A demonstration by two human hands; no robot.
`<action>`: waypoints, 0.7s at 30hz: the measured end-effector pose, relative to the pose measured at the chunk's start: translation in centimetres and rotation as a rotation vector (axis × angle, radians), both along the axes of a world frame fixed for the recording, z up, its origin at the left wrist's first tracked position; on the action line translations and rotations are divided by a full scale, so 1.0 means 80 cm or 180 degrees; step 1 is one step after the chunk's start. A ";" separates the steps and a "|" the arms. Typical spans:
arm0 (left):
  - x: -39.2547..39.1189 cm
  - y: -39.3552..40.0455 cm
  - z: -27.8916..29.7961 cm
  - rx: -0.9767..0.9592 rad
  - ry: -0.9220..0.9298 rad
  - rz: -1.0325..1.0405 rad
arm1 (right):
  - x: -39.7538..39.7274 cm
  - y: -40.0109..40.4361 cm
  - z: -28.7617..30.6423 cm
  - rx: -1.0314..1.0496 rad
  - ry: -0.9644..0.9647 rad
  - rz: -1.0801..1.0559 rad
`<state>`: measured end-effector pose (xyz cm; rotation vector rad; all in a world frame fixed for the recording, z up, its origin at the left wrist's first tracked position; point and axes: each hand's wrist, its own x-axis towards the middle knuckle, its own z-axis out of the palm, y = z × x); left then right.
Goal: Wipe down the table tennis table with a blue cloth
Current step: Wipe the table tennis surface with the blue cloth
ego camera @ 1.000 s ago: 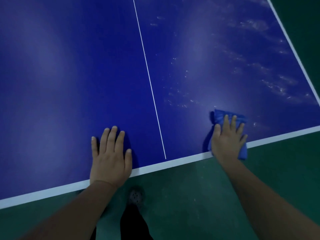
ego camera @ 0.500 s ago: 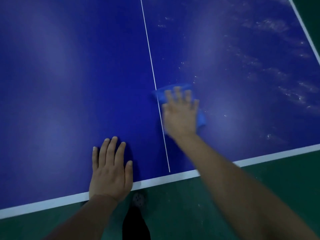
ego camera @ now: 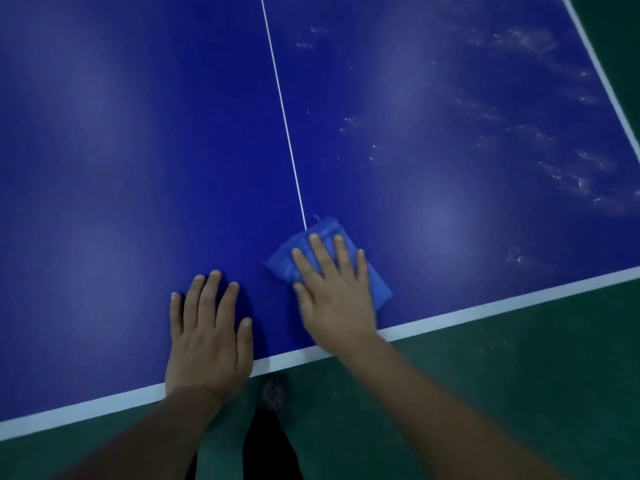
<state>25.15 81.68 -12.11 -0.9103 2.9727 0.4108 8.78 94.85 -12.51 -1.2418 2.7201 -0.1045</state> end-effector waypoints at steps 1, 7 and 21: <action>0.000 0.000 0.000 0.0010 -0.0009 0.0013 | -0.022 0.025 0.000 0.0017 -0.0001 -0.0079; -0.001 0.001 0.004 0.0031 -0.0104 0.0015 | -0.194 0.156 0.022 0.0161 -0.0138 -0.2869; 0.000 0.000 0.003 0.0087 -0.0115 0.0020 | -0.105 0.121 0.009 0.0335 0.0081 -0.1681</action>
